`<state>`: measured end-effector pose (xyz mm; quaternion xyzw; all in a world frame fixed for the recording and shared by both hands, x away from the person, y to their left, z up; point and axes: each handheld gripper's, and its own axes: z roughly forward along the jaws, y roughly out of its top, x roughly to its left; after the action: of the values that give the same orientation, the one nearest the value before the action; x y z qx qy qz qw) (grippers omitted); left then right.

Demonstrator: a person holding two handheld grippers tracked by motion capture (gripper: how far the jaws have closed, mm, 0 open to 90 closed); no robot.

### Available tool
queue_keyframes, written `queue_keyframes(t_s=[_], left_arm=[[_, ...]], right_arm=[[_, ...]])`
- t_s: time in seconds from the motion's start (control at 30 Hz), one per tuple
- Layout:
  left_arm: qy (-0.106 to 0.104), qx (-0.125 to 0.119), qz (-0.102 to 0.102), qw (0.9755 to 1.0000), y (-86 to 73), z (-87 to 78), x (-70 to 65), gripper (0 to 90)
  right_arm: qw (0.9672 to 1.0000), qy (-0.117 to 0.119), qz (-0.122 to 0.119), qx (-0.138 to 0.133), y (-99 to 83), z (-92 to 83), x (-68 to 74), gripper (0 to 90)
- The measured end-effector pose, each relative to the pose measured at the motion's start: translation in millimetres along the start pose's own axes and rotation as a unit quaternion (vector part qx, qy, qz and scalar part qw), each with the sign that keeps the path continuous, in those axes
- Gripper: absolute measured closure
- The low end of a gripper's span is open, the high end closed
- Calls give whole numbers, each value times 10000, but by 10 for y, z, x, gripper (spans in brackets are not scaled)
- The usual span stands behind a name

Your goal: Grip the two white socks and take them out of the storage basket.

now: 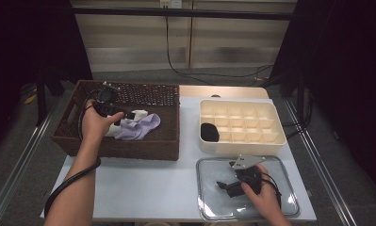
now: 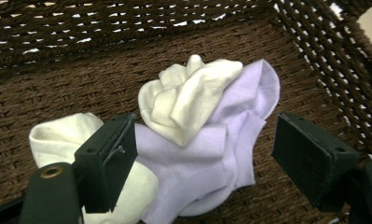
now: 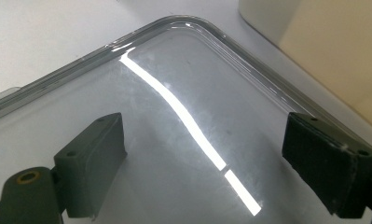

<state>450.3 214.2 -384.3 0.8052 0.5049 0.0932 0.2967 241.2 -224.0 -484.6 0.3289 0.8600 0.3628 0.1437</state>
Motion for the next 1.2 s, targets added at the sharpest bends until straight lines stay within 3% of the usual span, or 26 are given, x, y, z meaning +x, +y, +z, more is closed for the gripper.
queue_keyframes(t_s=[0.1, 0.3, 0.67, 0.73, 0.87, 1.03, 1.2], left_arm=[[-48, -99, -144, 9998, 18, 46, 38, 216], [42, -32, -226, 9997, 28, 172, 94, 223], [80, 143, -241, 9996, 19, 418, 112, 281], [48, 185, -253, 9995, 16, 451, 111, 358], [176, 251, -135, 9994, 12, 484, 112, 483], [14, 205, -238, 9995, 23, 476, 106, 691], [-53, 307, -132, 9994, 50, 419, 91, 831]], right_arm=[[10000, -3, 6, 3, 0, -1, 1, 125], [10000, -5, 0, 0, -1, -1, 1, 126], [10000, 5, 4, 1, -1, -1, 0, 125], [10000, 8, 0, -2, -1, 0, -1, 125], [10000, -1, -9, -3, -1, -1, 0, 125], [10000, 4, -2, -1, -1, -1, -1, 125], [10000, 7, -7, -5, -2, -1, -1, 125]])
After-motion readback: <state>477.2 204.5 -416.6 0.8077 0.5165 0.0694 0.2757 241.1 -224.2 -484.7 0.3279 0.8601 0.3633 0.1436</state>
